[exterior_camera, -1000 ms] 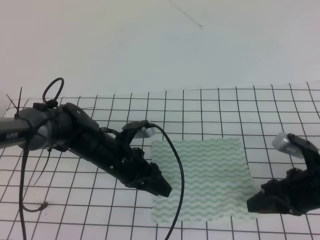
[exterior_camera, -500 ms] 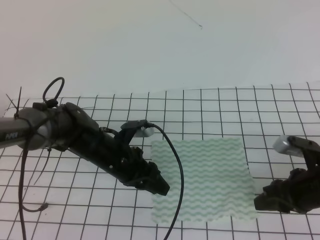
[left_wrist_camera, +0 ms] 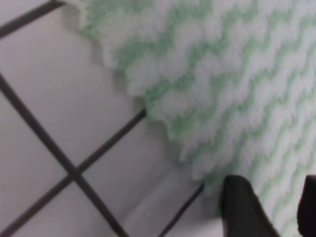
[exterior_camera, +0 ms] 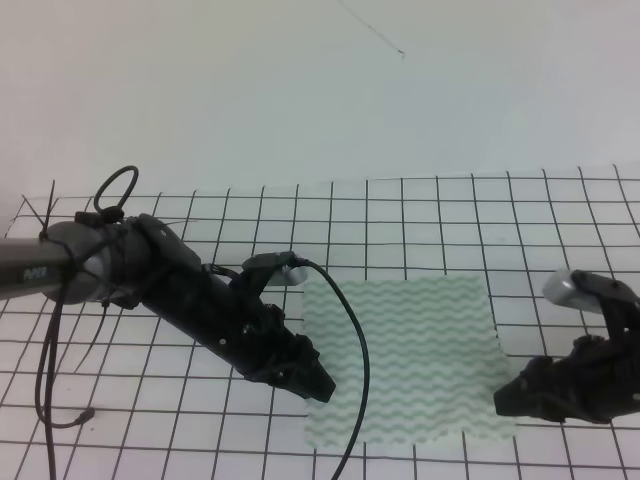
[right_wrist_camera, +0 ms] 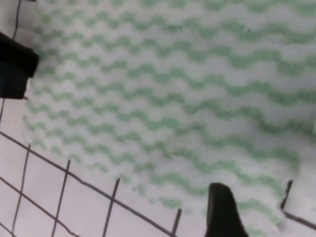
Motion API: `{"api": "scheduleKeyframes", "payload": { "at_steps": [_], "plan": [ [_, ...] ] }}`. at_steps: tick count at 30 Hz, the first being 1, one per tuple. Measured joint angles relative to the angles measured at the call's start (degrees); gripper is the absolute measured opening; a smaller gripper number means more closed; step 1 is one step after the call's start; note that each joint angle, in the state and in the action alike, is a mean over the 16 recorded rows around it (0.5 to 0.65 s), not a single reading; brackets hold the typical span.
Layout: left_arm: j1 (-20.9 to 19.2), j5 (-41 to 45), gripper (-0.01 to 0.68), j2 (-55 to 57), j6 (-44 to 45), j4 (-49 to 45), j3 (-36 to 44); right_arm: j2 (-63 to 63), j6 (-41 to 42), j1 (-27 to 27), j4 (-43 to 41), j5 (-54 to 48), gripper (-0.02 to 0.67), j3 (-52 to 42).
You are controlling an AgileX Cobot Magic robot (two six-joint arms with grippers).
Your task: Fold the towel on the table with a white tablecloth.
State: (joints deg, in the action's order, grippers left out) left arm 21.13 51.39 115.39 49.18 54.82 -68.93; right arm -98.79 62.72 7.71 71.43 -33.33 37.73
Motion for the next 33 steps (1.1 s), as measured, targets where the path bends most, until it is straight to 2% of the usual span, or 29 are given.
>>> {"api": "scheduleKeyframes", "payload": {
  "at_steps": [15,28,33],
  "plan": [
    [0.0,0.08,0.263,0.29,-0.21,-0.06,0.0,-3.52,6.97,0.0,7.94,-5.22,0.366,0.0],
    [0.0,0.23,0.263,0.29,-0.31,-0.02,0.0,-3.85,3.71,0.0,4.13,-4.12,0.278,0.0],
    [0.0,0.3,0.263,0.29,-0.26,0.04,0.0,-3.94,2.43,0.0,2.41,-3.36,0.204,0.0]
  ]
}}
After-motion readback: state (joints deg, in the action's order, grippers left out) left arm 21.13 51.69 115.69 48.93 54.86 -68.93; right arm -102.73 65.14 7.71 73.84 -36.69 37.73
